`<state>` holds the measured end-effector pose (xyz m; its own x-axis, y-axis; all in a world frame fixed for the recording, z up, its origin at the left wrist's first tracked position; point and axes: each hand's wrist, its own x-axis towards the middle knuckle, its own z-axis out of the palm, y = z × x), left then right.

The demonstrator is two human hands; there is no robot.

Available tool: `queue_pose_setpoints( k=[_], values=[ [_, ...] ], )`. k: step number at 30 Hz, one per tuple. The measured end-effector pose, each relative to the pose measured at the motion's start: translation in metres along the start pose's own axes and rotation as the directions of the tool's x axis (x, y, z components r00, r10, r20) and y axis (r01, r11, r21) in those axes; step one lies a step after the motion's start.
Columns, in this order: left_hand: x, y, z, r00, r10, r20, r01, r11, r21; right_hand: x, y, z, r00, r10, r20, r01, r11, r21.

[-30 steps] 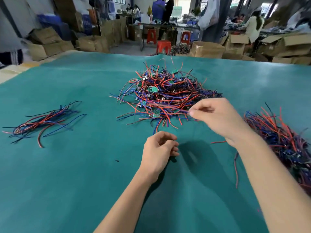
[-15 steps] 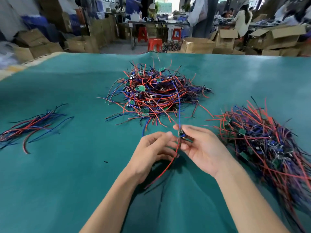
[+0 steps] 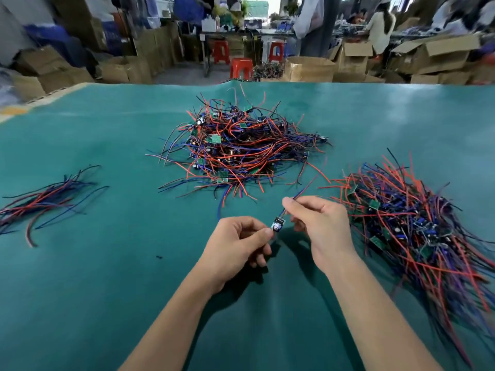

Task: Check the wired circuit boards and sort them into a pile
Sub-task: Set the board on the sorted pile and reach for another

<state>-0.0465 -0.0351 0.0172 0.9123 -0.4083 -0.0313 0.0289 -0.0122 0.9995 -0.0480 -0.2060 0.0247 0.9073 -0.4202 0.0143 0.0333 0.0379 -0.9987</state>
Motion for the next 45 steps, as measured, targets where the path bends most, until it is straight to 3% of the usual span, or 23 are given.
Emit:
queue_pose_setpoints(
  k=[4, 10, 14, 17, 20, 22, 24, 27, 31, 39, 43, 45],
  values=[
    [-0.001, 0.002, -0.002, 0.998, 0.012, 0.065, -0.016, 0.998, 0.068, 0.013, 0.004, -0.010, 0.962, -0.141, -0.234, 0.124, 0.989, -0.083],
    [-0.006, 0.001, 0.002, 0.987, 0.022, 0.160, -0.044, 0.989, 0.138, 0.028, 0.002, -0.036, 0.835, -0.196, -0.514, 0.199, 0.979, -0.050],
    [-0.007, 0.000, 0.001, 0.994, 0.035, 0.105, -0.042, 0.997, 0.066, 0.031, -0.012, -0.043, 0.764, 0.062, -0.643, 0.254, 0.886, 0.388],
    [-0.002, -0.003, 0.003, 0.996, 0.057, -0.064, -0.062, 0.994, -0.085, 0.017, -0.014, -0.024, 0.848, 0.042, -0.528, 0.207, 0.891, 0.403],
    [0.001, -0.006, 0.001, 0.983, 0.077, -0.165, -0.099, 0.987, -0.129, -0.007, -0.008, 0.009, 0.990, -0.124, -0.060, 0.129, 0.988, 0.080],
    [0.001, -0.008, 0.000, 0.982, 0.088, -0.167, -0.107, 0.988, -0.107, -0.017, -0.003, 0.019, 0.964, -0.144, 0.222, 0.178, 0.974, -0.141],
    [0.000, -0.008, -0.002, 0.982, 0.098, -0.159, -0.111, 0.991, -0.078, -0.021, -0.002, 0.019, 0.934, -0.186, 0.306, 0.265, 0.934, -0.241],
    [0.000, -0.004, -0.003, 0.993, 0.082, -0.084, -0.089, 0.993, -0.076, -0.016, -0.005, 0.009, 0.923, -0.255, 0.289, 0.328, 0.913, -0.242],
    [-0.003, 0.002, -0.003, 0.996, 0.046, 0.081, -0.039, 0.996, -0.076, -0.008, -0.012, -0.001, 0.958, -0.274, 0.086, 0.280, 0.957, -0.070],
    [-0.008, 0.009, 0.001, 0.966, -0.005, 0.257, 0.045, 0.987, -0.152, -0.006, -0.055, -0.010, 0.938, -0.320, -0.133, 0.332, 0.941, 0.072],
    [-0.007, 0.006, 0.002, 0.979, 0.012, 0.204, 0.014, 0.992, -0.129, -0.021, -0.109, -0.001, 0.894, -0.427, -0.133, 0.447, 0.866, 0.223],
    [-0.006, 0.005, 0.005, 0.984, -0.001, 0.176, 0.018, 0.995, -0.097, -0.028, -0.135, 0.018, 0.883, -0.469, -0.026, 0.459, 0.849, 0.261]
  ],
)
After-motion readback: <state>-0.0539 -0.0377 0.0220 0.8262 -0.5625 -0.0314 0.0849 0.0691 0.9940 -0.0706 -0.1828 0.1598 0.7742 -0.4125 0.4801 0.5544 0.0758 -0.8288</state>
